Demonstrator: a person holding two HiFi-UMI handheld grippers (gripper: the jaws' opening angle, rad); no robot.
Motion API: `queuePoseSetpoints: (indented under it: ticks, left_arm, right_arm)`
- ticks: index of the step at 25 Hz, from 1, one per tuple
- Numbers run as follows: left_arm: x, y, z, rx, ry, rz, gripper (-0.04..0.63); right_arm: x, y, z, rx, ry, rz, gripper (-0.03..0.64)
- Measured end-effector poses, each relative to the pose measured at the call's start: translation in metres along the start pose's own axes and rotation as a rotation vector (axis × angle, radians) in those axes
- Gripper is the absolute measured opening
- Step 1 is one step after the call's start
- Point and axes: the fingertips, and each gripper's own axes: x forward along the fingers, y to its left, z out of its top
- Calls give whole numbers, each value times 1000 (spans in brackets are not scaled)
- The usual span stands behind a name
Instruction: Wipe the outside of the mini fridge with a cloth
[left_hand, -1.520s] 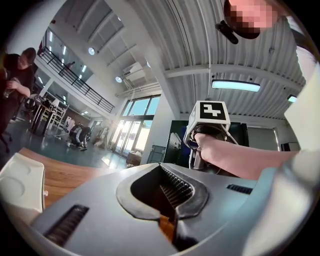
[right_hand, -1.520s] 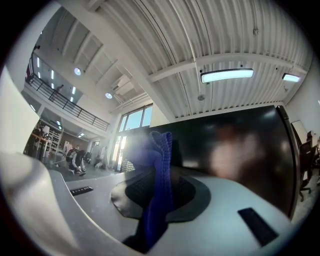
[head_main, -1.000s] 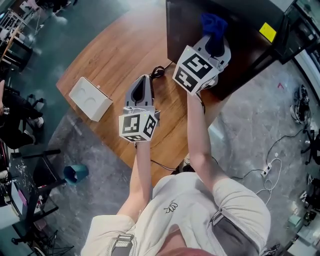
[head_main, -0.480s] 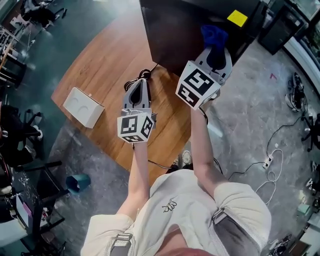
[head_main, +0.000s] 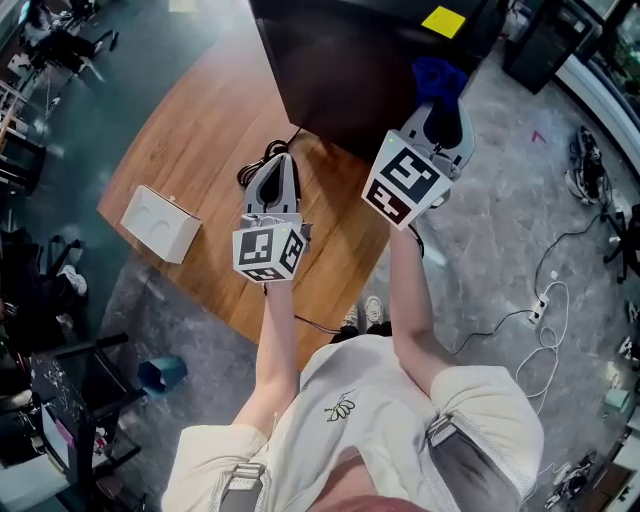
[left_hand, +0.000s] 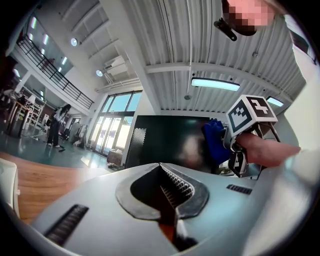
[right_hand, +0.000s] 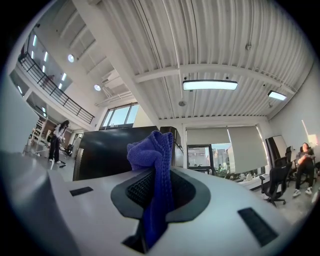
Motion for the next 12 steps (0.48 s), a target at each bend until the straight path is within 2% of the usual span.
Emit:
queuePoseSetpoints:
  ticks: [12]
  left_arm:
    - [5,-8,1,13,-15,-6,5]
  right_arm:
    - [-6,-24,1,-9,-8,-38,61]
